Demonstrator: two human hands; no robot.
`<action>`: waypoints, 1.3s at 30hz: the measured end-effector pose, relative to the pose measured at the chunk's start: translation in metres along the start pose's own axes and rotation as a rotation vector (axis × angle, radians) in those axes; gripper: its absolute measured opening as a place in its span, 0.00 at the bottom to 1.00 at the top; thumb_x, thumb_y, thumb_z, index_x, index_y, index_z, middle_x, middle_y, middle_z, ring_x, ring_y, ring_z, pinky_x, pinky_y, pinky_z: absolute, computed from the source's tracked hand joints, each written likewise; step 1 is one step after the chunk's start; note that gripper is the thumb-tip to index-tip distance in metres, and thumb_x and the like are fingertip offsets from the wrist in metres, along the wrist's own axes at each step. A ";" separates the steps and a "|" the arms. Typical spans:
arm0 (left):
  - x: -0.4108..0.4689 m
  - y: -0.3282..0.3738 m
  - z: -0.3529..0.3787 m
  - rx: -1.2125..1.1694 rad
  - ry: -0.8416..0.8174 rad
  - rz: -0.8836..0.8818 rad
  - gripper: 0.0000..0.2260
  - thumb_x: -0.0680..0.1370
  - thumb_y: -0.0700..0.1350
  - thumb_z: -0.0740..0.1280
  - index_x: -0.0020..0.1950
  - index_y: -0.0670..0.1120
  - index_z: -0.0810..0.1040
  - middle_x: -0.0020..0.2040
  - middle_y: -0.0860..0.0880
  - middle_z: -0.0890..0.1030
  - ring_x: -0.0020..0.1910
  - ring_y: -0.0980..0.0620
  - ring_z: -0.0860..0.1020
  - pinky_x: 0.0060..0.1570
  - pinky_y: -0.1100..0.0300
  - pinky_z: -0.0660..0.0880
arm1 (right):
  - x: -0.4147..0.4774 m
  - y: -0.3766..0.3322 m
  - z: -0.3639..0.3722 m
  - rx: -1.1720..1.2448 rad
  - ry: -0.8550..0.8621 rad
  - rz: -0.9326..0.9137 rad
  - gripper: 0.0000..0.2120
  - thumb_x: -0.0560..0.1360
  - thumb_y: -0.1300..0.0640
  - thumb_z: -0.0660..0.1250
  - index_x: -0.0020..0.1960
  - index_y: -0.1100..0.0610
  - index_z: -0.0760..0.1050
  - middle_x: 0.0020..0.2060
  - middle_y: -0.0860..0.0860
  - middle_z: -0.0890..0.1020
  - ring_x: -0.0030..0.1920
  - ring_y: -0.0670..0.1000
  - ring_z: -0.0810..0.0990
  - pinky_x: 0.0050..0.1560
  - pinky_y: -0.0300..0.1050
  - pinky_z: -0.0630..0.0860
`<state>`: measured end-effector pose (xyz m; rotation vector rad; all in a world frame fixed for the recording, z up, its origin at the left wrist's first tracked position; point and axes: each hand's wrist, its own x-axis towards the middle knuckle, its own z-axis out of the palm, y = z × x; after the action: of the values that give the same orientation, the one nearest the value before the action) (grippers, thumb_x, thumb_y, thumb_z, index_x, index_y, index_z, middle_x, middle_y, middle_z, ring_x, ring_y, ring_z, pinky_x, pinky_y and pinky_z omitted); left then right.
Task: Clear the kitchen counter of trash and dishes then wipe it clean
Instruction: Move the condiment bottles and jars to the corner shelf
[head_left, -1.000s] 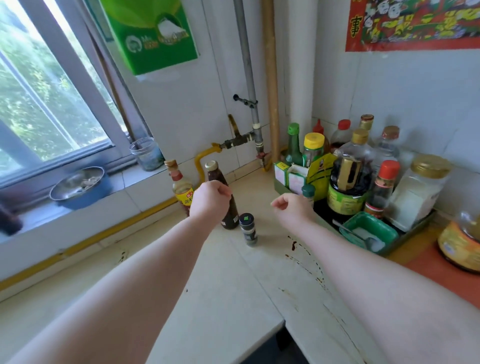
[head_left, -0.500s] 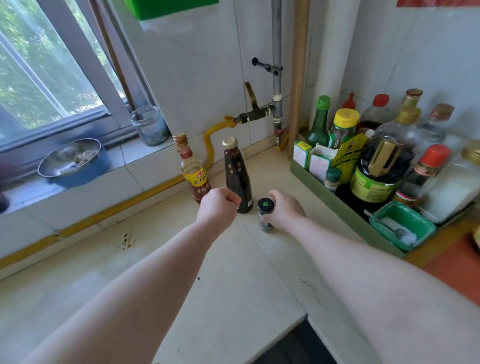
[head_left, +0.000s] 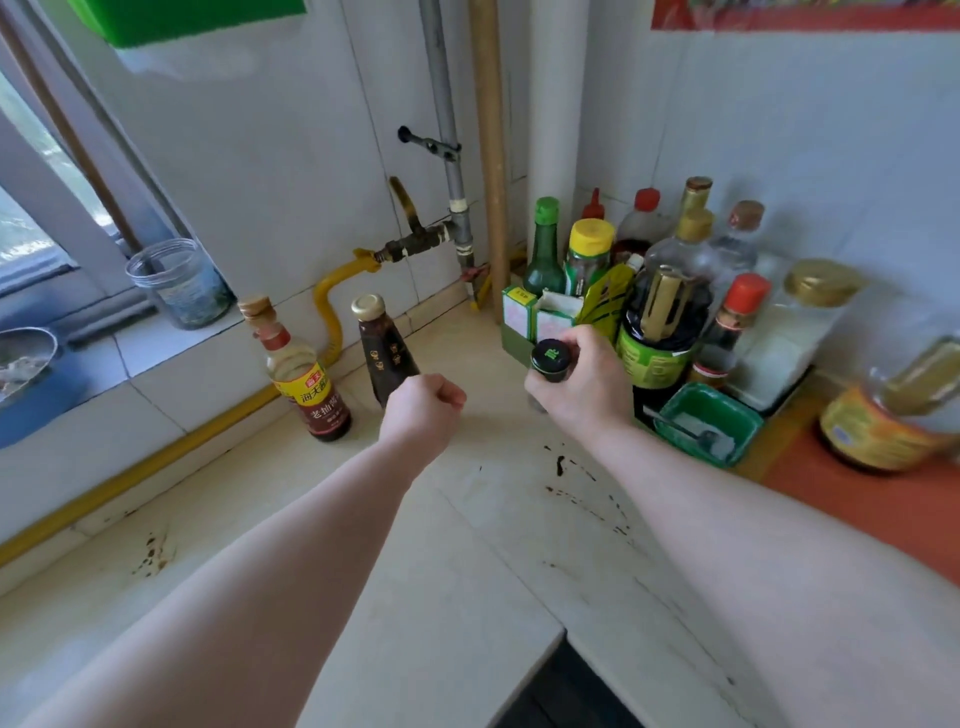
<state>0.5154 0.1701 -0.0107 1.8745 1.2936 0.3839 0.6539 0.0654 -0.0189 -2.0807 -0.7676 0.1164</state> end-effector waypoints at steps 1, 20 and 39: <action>0.001 0.011 0.010 0.005 -0.018 0.021 0.15 0.77 0.35 0.58 0.39 0.51 0.78 0.47 0.49 0.81 0.50 0.46 0.81 0.50 0.48 0.81 | 0.005 0.007 -0.017 -0.010 0.071 0.004 0.19 0.63 0.49 0.72 0.51 0.53 0.73 0.47 0.49 0.79 0.47 0.53 0.78 0.42 0.45 0.74; 0.009 0.061 0.090 0.059 -0.129 0.085 0.15 0.76 0.34 0.56 0.41 0.49 0.79 0.47 0.48 0.82 0.49 0.47 0.82 0.50 0.48 0.81 | 0.037 0.143 -0.109 -0.227 0.208 0.382 0.23 0.76 0.62 0.65 0.70 0.55 0.66 0.61 0.58 0.76 0.60 0.61 0.74 0.53 0.52 0.73; 0.001 0.013 0.061 -0.001 -0.072 -0.071 0.13 0.77 0.36 0.59 0.40 0.49 0.79 0.46 0.47 0.83 0.43 0.50 0.82 0.42 0.53 0.82 | 0.019 0.072 -0.048 -0.122 0.141 -0.008 0.16 0.73 0.66 0.64 0.55 0.51 0.78 0.54 0.49 0.80 0.56 0.53 0.77 0.54 0.51 0.75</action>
<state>0.5634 0.1415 -0.0390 1.8194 1.3069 0.2779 0.7210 0.0121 -0.0420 -2.1742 -0.7122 -0.0824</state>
